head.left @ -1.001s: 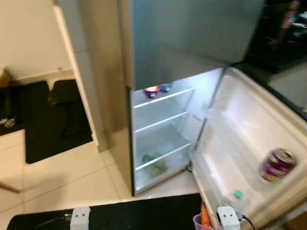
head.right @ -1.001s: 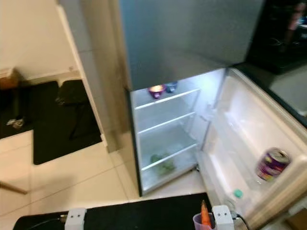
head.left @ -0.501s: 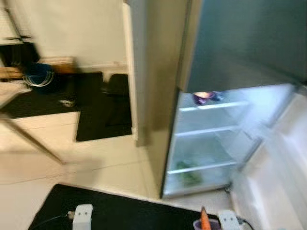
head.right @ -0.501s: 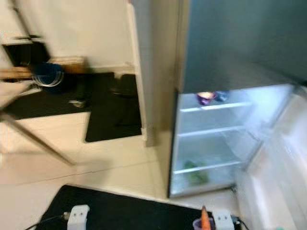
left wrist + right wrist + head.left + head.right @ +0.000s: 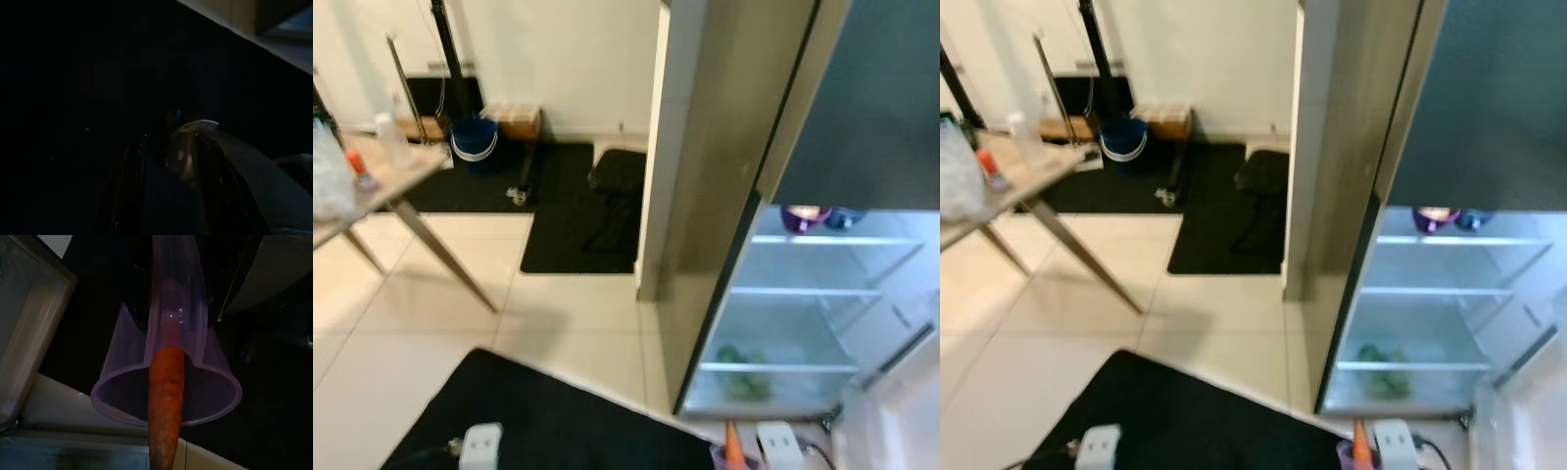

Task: Restocking fridge

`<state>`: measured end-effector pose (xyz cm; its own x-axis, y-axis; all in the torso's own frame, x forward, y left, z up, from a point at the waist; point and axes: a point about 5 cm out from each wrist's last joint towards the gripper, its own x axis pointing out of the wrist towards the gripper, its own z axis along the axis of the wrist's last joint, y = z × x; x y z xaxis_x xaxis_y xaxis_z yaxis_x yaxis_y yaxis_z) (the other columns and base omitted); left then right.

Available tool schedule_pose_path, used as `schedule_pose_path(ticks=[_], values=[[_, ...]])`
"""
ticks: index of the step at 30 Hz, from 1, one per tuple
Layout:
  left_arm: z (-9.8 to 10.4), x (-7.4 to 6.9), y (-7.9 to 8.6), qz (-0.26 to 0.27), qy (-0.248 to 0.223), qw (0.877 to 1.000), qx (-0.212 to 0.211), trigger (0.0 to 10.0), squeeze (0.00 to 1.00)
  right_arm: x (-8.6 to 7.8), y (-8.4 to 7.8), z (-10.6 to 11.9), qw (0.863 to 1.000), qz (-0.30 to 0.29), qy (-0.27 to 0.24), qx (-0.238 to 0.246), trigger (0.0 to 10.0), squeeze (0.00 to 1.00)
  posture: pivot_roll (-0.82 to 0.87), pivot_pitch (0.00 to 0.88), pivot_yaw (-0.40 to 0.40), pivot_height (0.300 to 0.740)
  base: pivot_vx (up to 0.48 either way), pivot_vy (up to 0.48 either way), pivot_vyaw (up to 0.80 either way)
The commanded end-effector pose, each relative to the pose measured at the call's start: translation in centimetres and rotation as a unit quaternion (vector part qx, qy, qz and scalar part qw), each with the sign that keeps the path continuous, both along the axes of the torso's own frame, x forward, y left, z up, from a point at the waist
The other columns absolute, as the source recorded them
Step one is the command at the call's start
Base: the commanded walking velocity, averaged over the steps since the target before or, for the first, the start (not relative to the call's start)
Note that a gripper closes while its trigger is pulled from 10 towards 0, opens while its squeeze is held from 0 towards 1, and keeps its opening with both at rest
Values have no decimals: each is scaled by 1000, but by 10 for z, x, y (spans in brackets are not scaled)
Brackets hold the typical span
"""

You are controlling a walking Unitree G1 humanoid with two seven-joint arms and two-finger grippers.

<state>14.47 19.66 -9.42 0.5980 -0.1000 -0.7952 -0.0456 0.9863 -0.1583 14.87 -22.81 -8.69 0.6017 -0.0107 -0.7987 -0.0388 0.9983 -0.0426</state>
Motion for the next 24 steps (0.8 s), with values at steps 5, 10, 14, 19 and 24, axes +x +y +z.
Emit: schedule_pose_path(ticks=[5, 10, 14, 19, 24], values=[[-1, 0, -3, 1, 4, 1000, -7, 10000, 0, -1, -1, 0, 1000, 9, 3, -2, 10000, 0, 49, 0, -23, 740, 0, 0, 350], [-1, -1, -4, 1, 5, 1000, -8, 10000, 0, -1, -1, 0, 1000, 10, 4, -2, 10000, 0, 49, 0, -24, 740, 0, 0, 800], [-1, -2, -4, 1, 7, 1000, -8, 10000, 0, -2, -1, 0, 1000, 10, 5, -2, 10000, 0, 50, 0, -25, 740, 0, 0, 800], [-1, -1, -4, 1, 8, 1000, -8, 10000, 0, -1, -1, 0, 1000, 6, 3, -5, 10000, 0, 50, 0, -25, 740, 0, 0, 799], [-1, -1, -5, 0, 7, 1000, -9, 10000, 0, 0, -4, 1, 1000, -6, -2, -9, 10000, 0, 51, 0, -25, 740, 0, 0, 0]])
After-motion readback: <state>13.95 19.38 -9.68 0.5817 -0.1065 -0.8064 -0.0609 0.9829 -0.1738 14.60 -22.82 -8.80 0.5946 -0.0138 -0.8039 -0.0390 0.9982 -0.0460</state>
